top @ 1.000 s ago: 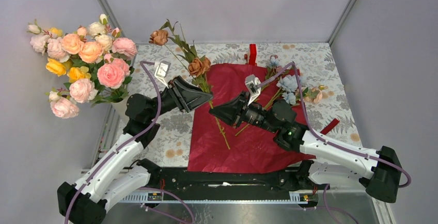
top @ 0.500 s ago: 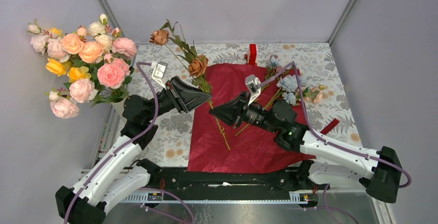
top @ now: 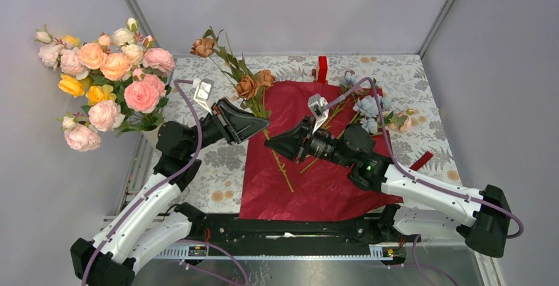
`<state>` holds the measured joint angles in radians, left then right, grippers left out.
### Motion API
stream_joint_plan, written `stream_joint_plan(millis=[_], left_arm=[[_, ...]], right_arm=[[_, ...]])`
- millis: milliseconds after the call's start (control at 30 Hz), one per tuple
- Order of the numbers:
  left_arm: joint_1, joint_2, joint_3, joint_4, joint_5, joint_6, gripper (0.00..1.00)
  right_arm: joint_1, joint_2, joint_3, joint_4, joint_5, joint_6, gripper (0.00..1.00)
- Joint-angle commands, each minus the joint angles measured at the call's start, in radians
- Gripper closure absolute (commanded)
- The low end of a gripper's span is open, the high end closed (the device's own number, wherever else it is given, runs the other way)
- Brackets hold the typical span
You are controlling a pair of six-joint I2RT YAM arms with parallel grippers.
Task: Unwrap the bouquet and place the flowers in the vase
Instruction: Pick up the fake flower from the wrapping paper.
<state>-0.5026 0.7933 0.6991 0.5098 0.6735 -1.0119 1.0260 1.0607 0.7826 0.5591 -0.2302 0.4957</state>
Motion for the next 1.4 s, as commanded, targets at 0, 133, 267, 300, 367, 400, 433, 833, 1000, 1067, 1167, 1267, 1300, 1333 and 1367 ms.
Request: stream_joint_plan(millis=[0,133,267,300,367,400,433,833,1000,1067,1167,1267,1300,1333,1367], left_arm=[[-0.002,-0.022,0.043,0.030,-0.021,0.033,0.79],[-0.002,-0.033,0.054,-0.012,-0.037,0.062,0.79],[-0.002,-0.034,0.060,-0.023,-0.038,0.070,0.87],[-0.002,-0.035,0.062,-0.025,-0.039,0.072,0.91],[-0.002,-0.033,0.066,-0.036,-0.042,0.081,0.98],[-0.002,-0.033,0.068,-0.046,-0.044,0.087,1.00],[-0.002,-0.032,0.070,-0.056,-0.046,0.097,1.00],[-0.002,-0.046,0.198,-0.424,-0.173,0.387,1.00],[-0.002,-0.048,0.322,-0.700,-0.303,0.673,1.00],[-0.001,-0.054,0.362,-0.782,-0.387,0.795,1.00],[-0.002,-0.062,0.397,-0.869,-0.527,0.966,1.00],[-0.001,-0.068,0.379,-0.893,-0.698,1.101,1.00],[-0.001,-0.070,0.369,-0.891,-0.751,1.128,1.00],[0.000,-0.075,0.357,-0.884,-0.802,1.153,1.00],[0.004,-0.082,0.344,-0.868,-0.823,1.167,1.00]], right_arm=[[0.009,-0.008,0.032,0.006,-0.014,0.002,1.00],[0.009,-0.013,0.028,-0.006,-0.011,-0.003,1.00],[0.009,-0.013,0.025,-0.013,-0.004,-0.007,1.00],[0.009,-0.014,0.025,-0.016,-0.001,-0.009,1.00],[0.009,-0.015,0.023,-0.019,0.004,-0.010,1.00],[0.009,-0.015,0.022,-0.021,0.009,-0.011,1.00],[0.009,-0.018,0.022,-0.026,0.016,-0.012,1.00],[0.009,-0.117,-0.013,-0.130,0.155,-0.067,0.37],[0.009,-0.194,-0.061,-0.171,0.260,-0.103,0.20],[0.008,-0.224,-0.080,-0.199,0.347,-0.117,0.16],[0.008,-0.274,-0.118,-0.239,0.483,-0.125,0.12],[0.008,-0.326,-0.161,-0.250,0.582,-0.146,0.09],[0.008,-0.342,-0.175,-0.255,0.616,-0.151,0.08],[0.007,-0.359,-0.187,-0.265,0.646,-0.161,0.07],[0.006,-0.374,-0.197,-0.273,0.672,-0.171,0.07]])
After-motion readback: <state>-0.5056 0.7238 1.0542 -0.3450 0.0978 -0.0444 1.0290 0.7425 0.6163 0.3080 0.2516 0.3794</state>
